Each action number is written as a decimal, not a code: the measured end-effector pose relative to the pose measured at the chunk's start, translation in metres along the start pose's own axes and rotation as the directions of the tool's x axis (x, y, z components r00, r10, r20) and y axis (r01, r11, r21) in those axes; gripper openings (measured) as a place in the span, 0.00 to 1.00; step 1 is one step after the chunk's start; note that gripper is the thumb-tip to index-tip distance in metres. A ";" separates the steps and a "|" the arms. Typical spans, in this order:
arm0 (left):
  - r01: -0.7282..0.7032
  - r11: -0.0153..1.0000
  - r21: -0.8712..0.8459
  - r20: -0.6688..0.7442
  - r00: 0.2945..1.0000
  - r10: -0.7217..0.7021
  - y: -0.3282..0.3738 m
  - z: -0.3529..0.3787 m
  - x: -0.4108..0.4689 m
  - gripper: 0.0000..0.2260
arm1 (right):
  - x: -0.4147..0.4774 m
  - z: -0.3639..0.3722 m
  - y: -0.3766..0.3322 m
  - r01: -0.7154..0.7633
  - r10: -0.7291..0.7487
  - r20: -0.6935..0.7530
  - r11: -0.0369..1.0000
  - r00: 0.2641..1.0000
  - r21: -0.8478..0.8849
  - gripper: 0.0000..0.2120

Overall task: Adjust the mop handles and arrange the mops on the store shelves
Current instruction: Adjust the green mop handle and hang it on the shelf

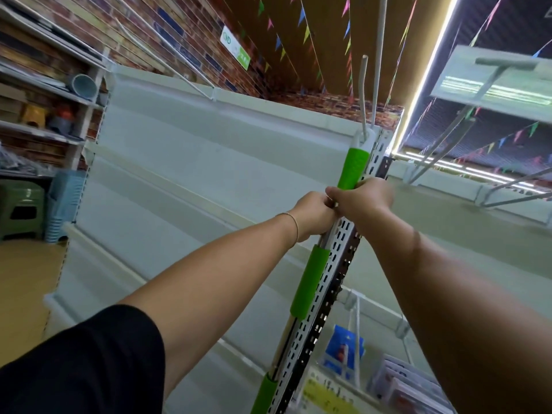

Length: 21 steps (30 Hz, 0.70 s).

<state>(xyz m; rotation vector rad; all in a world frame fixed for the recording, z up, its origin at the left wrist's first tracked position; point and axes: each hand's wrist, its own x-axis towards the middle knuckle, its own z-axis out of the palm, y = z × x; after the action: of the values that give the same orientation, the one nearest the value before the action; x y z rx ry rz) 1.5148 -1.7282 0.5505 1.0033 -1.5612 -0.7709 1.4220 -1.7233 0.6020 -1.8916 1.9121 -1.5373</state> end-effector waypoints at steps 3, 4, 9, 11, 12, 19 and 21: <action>-0.012 1.000 0.016 0.001 1.000 0.012 -0.004 0.002 0.007 0.09 | 0.003 0.004 0.000 -0.017 0.017 -0.013 1.000 1.000 -0.016 0.18; -0.014 0.999 0.033 0.001 1.000 0.014 -0.005 0.002 0.008 0.09 | 0.004 0.005 0.000 -0.026 0.026 -0.019 0.999 0.999 -0.024 0.18; -0.029 0.998 0.054 0.031 0.999 0.027 -0.011 0.001 0.017 0.10 | 0.006 0.012 -0.003 -0.073 0.071 -0.042 0.996 0.997 -0.056 0.18; -0.054 0.997 0.049 0.056 0.997 0.051 -0.014 -0.001 0.016 0.09 | 0.005 0.014 -0.005 -0.087 0.083 -0.055 0.994 0.995 -0.072 0.19; -0.065 0.997 0.041 0.075 0.995 0.062 -0.016 -0.003 0.015 0.07 | 0.004 0.014 -0.006 -0.091 0.086 -0.060 0.992 0.994 -0.082 0.20; 0.015 0.999 -0.043 0.227 0.974 -0.005 -0.031 -0.039 -0.013 0.13 | -0.002 0.016 -0.013 -0.119 0.105 -0.082 0.973 0.991 -0.196 0.24; 0.062 0.997 -0.048 0.270 0.962 -0.047 -0.033 -0.060 -0.029 0.13 | -0.005 0.016 -0.013 -0.130 0.115 -0.077 0.962 0.990 -0.240 0.26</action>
<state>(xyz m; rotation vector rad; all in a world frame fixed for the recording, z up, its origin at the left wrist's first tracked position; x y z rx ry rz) 1.5823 -1.7154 0.5219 0.9324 -1.7381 -1.0179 1.4431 -1.7255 0.5996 -1.7865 2.2940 -1.3975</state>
